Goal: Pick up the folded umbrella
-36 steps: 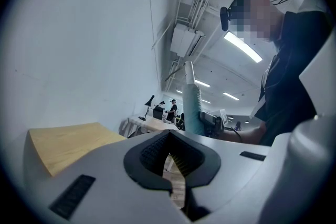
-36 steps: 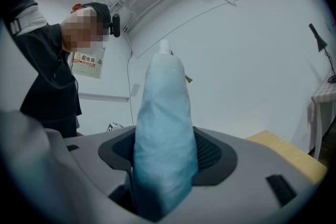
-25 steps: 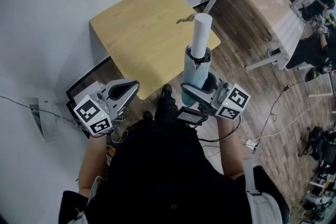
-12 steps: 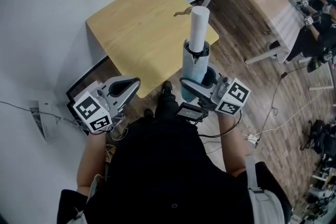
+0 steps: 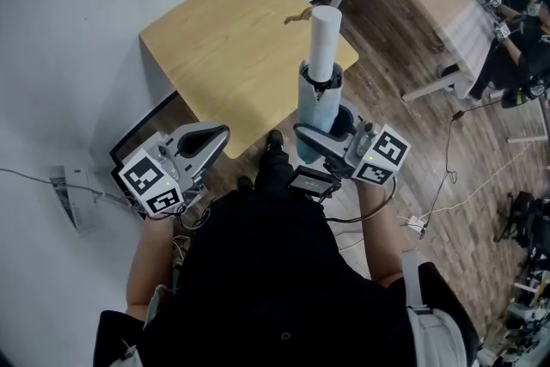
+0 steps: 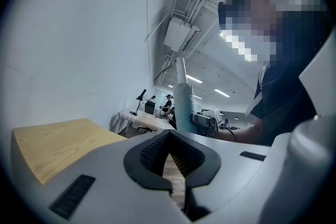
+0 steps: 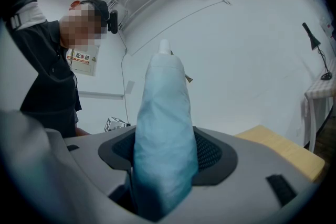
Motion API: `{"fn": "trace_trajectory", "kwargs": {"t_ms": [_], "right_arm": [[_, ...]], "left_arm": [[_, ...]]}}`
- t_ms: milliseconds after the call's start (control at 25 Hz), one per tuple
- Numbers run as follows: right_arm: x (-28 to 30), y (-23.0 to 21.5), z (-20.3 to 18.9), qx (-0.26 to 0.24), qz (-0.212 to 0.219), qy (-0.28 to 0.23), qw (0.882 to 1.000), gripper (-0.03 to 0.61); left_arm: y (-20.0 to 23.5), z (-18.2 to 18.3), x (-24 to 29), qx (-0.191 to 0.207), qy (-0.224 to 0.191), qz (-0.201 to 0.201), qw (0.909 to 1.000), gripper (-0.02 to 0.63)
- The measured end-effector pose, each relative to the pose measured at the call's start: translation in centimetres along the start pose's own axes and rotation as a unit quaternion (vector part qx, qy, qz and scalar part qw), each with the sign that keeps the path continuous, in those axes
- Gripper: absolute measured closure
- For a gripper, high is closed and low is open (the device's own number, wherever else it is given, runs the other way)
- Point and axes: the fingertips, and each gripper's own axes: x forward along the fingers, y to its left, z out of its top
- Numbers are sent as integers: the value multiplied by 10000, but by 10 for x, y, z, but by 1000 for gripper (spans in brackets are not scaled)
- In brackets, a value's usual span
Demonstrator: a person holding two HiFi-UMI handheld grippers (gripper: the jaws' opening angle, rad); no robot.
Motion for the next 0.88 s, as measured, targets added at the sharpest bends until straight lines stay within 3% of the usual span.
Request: {"fn": "trace_trajectory", "kwargs": {"t_ms": [880], "right_arm": [[4,1,3,-8,38,-63,10000,281]], "left_arm": [[-6,4,-2,42,-7,53,10000,603]]}}
